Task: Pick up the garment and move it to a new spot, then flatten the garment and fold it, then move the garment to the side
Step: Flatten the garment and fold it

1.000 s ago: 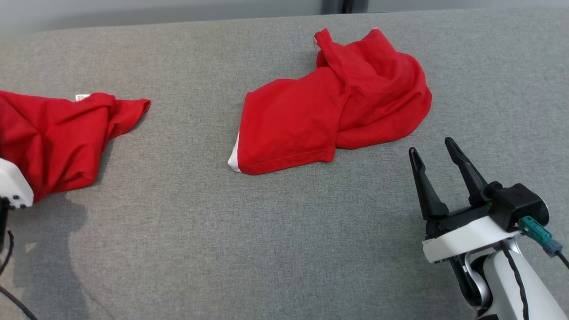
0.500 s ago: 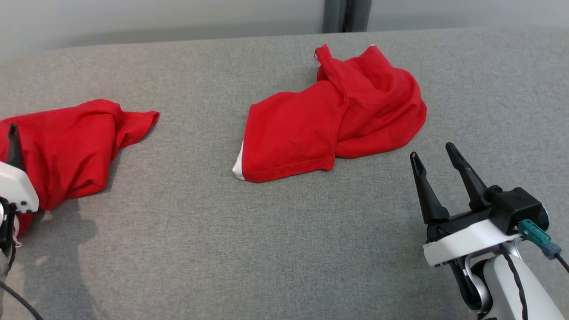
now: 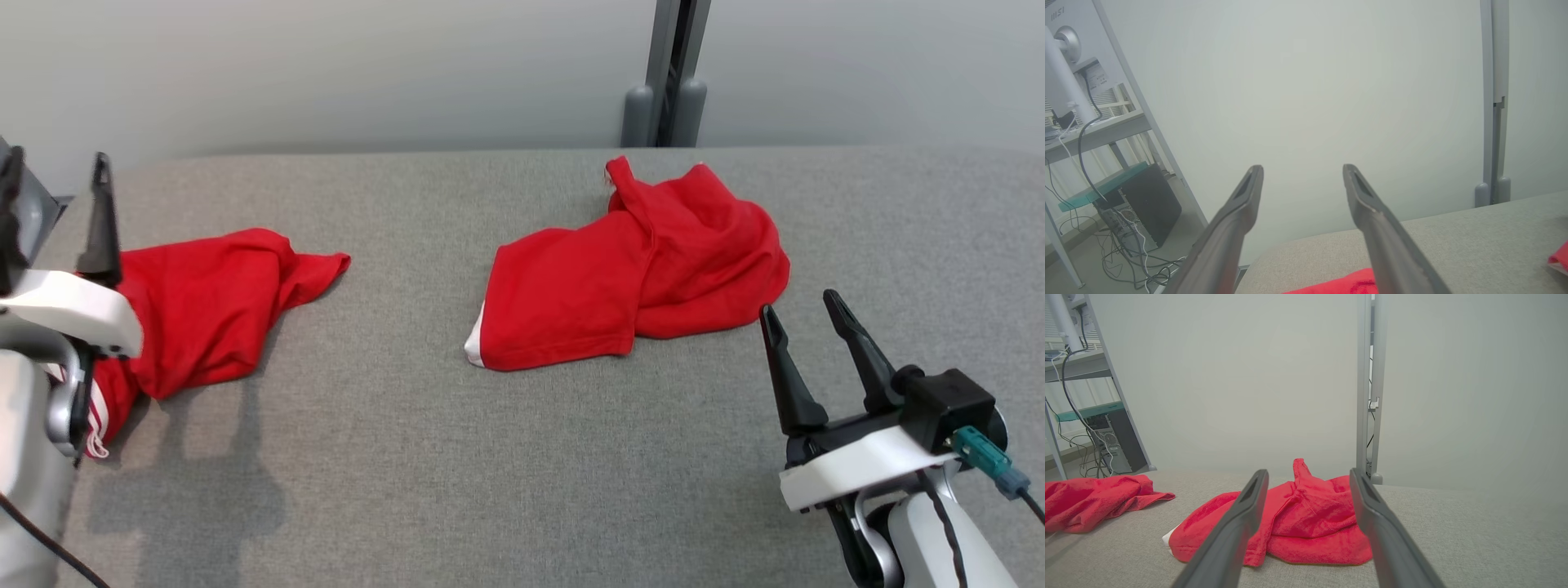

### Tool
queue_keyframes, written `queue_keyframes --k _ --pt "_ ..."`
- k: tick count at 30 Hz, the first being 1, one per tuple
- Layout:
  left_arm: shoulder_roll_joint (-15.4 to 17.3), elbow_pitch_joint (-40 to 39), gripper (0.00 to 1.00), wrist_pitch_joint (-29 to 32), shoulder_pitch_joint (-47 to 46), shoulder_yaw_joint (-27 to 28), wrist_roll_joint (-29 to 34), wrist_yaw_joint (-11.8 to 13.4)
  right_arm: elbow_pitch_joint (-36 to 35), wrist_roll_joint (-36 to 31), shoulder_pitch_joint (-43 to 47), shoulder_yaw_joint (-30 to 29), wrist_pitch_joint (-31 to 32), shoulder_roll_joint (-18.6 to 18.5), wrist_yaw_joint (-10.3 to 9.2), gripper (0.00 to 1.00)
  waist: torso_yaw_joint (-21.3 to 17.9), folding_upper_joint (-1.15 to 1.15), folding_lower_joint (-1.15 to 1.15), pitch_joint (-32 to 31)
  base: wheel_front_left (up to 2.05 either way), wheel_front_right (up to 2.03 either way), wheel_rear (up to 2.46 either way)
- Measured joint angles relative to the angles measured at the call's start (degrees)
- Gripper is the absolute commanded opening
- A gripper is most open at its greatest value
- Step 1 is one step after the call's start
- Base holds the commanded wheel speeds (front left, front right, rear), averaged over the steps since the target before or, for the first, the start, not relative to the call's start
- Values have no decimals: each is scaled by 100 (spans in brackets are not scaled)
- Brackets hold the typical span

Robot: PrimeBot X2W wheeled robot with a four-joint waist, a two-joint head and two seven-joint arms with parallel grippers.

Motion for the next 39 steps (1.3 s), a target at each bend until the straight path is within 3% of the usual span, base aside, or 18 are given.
queue_keyframes --k 4,16,20,25,29,39 --pt "-175 -723 100 -8 536 -30 73 185 24 -46 185 -37 0 44 0 100 27 0 0 -289 0 0 0" --pt "-1224 -2361 100 -8 2288 123 7 555 -160 -56 318 -127 0 -63 0 100 -137 0 0 -746 0 0 0" --pt "-1757 -2586 100 -8 2863 396 -5 305 -183 -57 402 -153 0 -75 0 100 -203 0 0 -746 0 0 0" --pt "-2113 -2498 100 -8 3279 691 272 16 -151 -46 521 -230 0 -16 0 100 -277 0 0 -794 0 0 0" --pt "-2251 -2424 100 -8 3413 907 523 -218 -73 -46 607 -270 0 1 0 100 -333 0 0 -839 0 0 0" --pt "-2396 -2375 100 -8 3576 989 915 -393 -10 -48 662 -305 0 41 0 100 -359 0 0 -875 0 0 0"
